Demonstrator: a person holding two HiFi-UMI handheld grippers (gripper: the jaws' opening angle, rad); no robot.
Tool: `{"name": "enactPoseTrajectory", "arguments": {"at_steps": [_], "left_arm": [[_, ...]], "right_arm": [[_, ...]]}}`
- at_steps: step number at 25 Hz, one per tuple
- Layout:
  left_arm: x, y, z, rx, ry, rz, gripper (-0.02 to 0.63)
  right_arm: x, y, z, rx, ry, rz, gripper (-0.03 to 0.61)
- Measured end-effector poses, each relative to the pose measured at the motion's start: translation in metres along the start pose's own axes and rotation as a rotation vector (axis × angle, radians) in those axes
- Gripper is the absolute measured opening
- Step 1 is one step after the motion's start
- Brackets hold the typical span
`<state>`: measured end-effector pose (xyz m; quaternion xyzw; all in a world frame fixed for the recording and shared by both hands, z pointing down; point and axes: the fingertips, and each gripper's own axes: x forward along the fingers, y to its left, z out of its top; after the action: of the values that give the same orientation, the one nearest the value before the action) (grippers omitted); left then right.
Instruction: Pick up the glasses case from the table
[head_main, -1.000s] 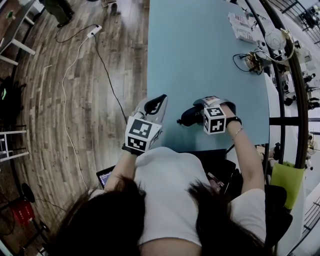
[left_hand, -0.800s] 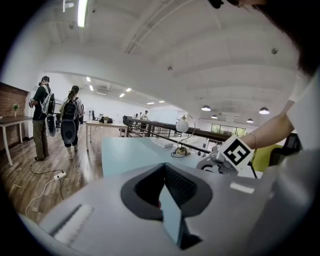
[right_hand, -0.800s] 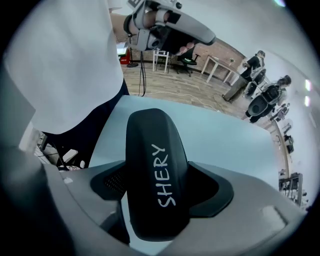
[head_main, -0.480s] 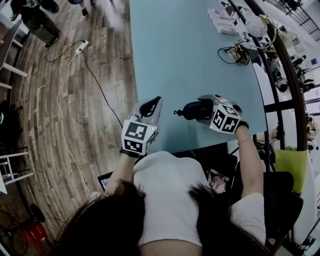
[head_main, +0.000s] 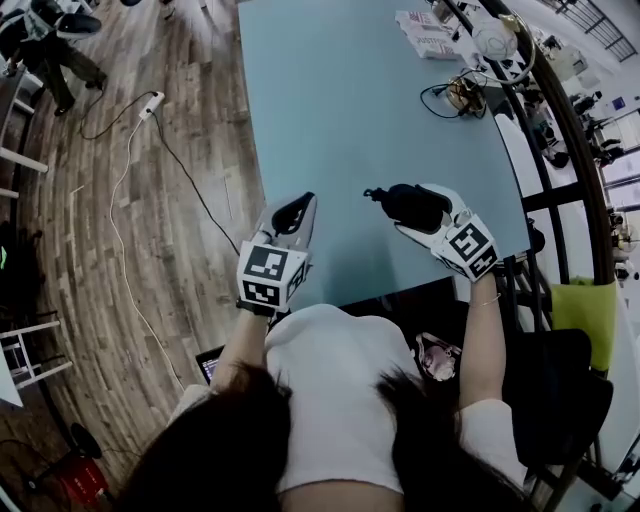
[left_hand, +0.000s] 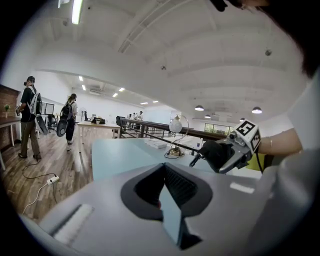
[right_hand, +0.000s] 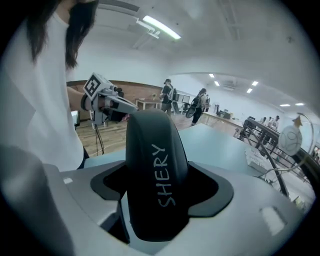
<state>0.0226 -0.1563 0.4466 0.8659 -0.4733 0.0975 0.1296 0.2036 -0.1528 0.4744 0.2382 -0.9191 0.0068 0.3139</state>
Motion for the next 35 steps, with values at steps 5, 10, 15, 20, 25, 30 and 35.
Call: {"name": "enactPoseTrajectory", "arguments": {"at_steps": [5,10,15,20,25,30,35], "left_arm": [[-0.001,0.001,0.003,-0.002,0.000,0.001,0.057],[0.003,0.002,0.004,0.000,0.000,-0.001,0.057],[0.007,-0.001,0.005,0.004,0.003,-0.014,0.057],[0.008,-0.001,0.007,0.008,0.001,-0.024,0.057],[0.006,0.003,0.006,0.007,-0.001,-0.024,0.057],[0.003,0.009,0.007,0.007,-0.001,-0.019,0.057],[0.001,0.014,0.008,0.005,-0.005,-0.011,0.057]], "right_arm": [[-0.015,-0.008,0.011,0.120,-0.133,-0.128,0.348],[-0.026,-0.008,0.018,0.207,-0.223,-0.233,0.348],[-0.037,-0.008,0.025,0.288,-0.299,-0.348,0.349],[-0.050,-0.009,0.031,0.383,-0.383,-0.457,0.350],[-0.055,-0.005,0.036,0.407,-0.424,-0.506,0.350],[-0.070,-0.011,0.041,0.479,-0.502,-0.568,0.351],[-0.077,-0.012,0.047,0.489,-0.524,-0.603,0.351]]}}
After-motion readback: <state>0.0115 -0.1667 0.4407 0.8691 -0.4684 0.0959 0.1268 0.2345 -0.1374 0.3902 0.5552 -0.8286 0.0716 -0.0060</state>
